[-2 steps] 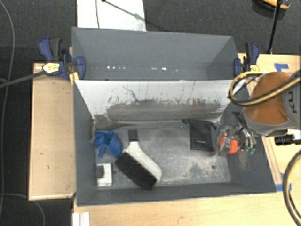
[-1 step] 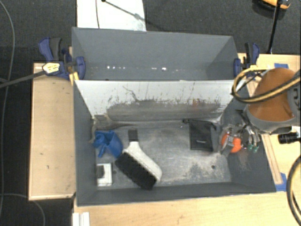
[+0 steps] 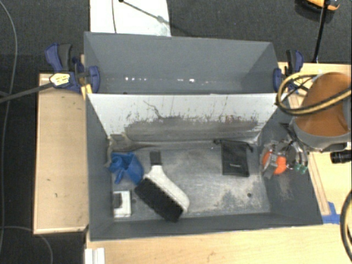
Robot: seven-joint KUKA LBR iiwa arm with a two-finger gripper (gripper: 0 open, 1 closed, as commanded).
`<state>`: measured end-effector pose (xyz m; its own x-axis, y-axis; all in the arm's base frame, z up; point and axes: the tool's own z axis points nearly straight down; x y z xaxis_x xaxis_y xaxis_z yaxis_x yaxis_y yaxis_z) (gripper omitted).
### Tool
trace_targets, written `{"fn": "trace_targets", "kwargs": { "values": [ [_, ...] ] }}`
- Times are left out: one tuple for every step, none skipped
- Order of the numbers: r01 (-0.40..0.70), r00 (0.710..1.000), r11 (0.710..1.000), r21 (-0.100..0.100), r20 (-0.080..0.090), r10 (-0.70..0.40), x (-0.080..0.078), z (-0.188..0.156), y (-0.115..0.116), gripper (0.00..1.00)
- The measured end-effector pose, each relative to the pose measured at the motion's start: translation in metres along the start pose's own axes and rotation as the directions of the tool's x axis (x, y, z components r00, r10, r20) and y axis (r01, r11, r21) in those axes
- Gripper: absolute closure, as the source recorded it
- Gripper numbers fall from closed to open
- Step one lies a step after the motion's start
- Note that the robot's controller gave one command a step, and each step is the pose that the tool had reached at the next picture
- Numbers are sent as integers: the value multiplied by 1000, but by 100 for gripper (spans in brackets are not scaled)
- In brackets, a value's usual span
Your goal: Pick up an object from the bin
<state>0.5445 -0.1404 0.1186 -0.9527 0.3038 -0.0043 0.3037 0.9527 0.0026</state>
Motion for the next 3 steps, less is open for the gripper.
{"fn": "trace_targets", "kwargs": {
  "values": [
    [1,1000,1000,0,4,-1,-1,-22,0,100],
    [1,1000,1000,0,5,-1,-2,-40,0,100],
    [2,1000,1000,0,5,-2,-2,-65,0,100]
  ]
}}
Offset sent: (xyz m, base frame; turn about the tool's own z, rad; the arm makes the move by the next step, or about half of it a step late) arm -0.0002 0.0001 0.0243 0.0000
